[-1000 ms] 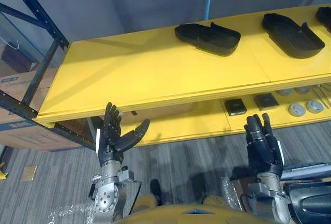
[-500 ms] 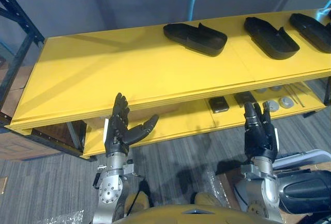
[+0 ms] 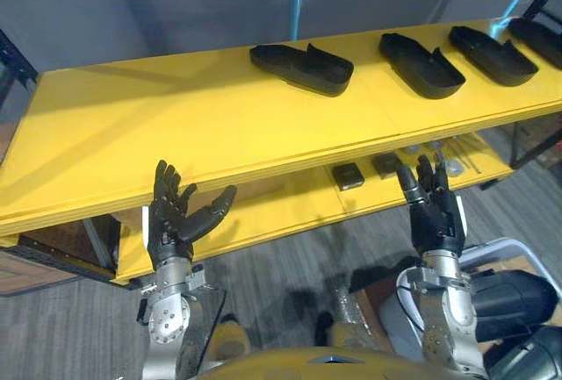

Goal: Walk over and take three plastic housings, then place them on the shelf

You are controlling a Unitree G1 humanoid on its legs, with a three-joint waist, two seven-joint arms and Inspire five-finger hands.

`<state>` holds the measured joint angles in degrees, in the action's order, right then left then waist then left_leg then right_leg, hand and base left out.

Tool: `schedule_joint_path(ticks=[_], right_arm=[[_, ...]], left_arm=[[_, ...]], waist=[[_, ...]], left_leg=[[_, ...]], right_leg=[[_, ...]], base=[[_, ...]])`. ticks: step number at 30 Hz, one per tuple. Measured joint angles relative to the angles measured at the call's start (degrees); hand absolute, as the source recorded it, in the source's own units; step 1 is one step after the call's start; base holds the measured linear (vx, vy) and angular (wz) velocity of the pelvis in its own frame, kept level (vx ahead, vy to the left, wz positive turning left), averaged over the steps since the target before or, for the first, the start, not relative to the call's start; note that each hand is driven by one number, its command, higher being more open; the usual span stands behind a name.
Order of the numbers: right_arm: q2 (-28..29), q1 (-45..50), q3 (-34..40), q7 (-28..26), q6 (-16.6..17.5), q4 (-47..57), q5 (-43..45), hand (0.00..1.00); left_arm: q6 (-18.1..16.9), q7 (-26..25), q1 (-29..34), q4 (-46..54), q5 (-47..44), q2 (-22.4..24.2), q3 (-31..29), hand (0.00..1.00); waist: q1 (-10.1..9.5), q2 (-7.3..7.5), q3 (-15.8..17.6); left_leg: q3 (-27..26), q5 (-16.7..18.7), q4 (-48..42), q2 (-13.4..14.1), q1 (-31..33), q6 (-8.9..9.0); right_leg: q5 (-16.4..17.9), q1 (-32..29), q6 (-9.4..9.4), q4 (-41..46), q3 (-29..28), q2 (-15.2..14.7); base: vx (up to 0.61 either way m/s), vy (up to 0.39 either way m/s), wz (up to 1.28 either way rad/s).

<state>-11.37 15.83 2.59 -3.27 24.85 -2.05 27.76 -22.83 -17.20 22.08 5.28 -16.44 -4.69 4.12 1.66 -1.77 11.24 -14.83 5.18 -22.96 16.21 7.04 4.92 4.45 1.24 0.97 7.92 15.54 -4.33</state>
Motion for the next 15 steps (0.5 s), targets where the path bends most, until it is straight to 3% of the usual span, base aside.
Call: schedule_joint_path(ticks=[1, 2, 4, 5, 7, 9, 13, 15], right_arm=[[-0.1, 0.2, 1.1, 0.4, 0.0, 0.4, -2.4, 1.00], [-0.4, 0.1, 2.6, 0.9, 0.1, 1.4, -4.1, 1.00], [-1.7, -0.4, 5.2, 2.1, 0.8, 4.4, -5.9, 1.00], [-2.1, -1.7, 6.1, 2.7, 0.9, 5.4, -7.2, 1.00], [-3.5, -5.6, 6.9, 3.8, 0.9, 7.2, -9.1, 1.00], [-5.2, -8.8, 7.0, 3.7, 0.8, 8.6, -9.5, 1.00], [-6.6, -12.6, 6.9, 2.4, 0.5, 11.7, -11.9, 1.00], [-7.6, -13.6, 6.8, 2.0, -0.7, 11.9, -13.6, 1.00]], left_arm=[[-0.4, 0.1, 0.6, 0.0, 0.0, 0.4, -0.4, 1.00], [-0.7, 0.3, 1.2, 0.0, 0.0, 0.7, -0.4, 1.00], [-0.9, 1.5, 2.2, 0.8, -0.7, 1.4, -0.6, 1.00], [-1.0, 2.4, 2.7, 2.4, -1.7, 1.5, -0.9, 1.00], [-1.9, 6.0, 2.0, 7.9, -2.2, 1.3, -1.6, 1.00], [-2.4, 10.9, -0.4, 12.8, -4.1, 0.6, -1.8, 1.00], [-1.3, 22.8, -3.6, 17.3, -11.5, -1.2, -2.8, 1.00], [3.5, 29.5, -4.0, 18.0, -15.9, -2.1, -3.0, 1.00]], waist=[[0.02, 0.20, 0.2], [-0.83, 0.26, 0.1], [-1.46, -1.18, -0.6], [-1.43, -1.20, -0.7], [-1.42, 0.19, -0.2], [-1.50, 1.07, -0.4], [-1.41, 1.11, -0.7], [-1.48, 1.16, -1.0]], left_leg=[[0.7, -0.3, -4.4, 0.6, 2.6, -0.43], [1.2, 0.0, -2.9, 0.0, 2.3, -0.29], [1.4, -2.3, 4.9, -2.1, 1.0, -0.95], [1.2, -3.4, 8.7, -3.0, -0.6, 0.63], [0.6, -6.3, 14.9, -5.2, -2.9, 0.51], [0.4, -7.3, 17.7, -6.8, -4.4, -0.02], [0.3, -7.4, 19.6, -8.8, -5.6, -0.88], [0.2, -7.4, 20.1, -9.7, -5.6, -1.29]], right_leg=[[-1.0, 1.1, -0.25, -0.8, 0.0, 0.3], [-1.0, 1.4, -0.22, -1.3, 0.0, 0.4], [-1.5, 0.4, 0.57, -1.4, 0.0, 0.6], [-1.7, 0.3, 0.91, -1.3, -0.1, 0.3], [-2.2, -0.3, 1.58, -1.3, -0.4, -0.8], [-2.6, 0.4, 2.23, -2.1, -0.1, -1.6], [-3.5, 1.6, 3.67, -4.5, 0.1, -3.0], [-3.9, 1.8, 4.28, -5.2, 0.2, -3.8]], base=[[0.10, -0.123, 0.00], [0.11, -0.113, -0.05], [0.11, -0.022, -0.07], [0.12, 0.016, 0.04], [0.07, 0.026, 0.05], [0.03, 0.056, 0.08], [0.01, 0.080, 0.06], [0.02, 0.083, 0.05]])
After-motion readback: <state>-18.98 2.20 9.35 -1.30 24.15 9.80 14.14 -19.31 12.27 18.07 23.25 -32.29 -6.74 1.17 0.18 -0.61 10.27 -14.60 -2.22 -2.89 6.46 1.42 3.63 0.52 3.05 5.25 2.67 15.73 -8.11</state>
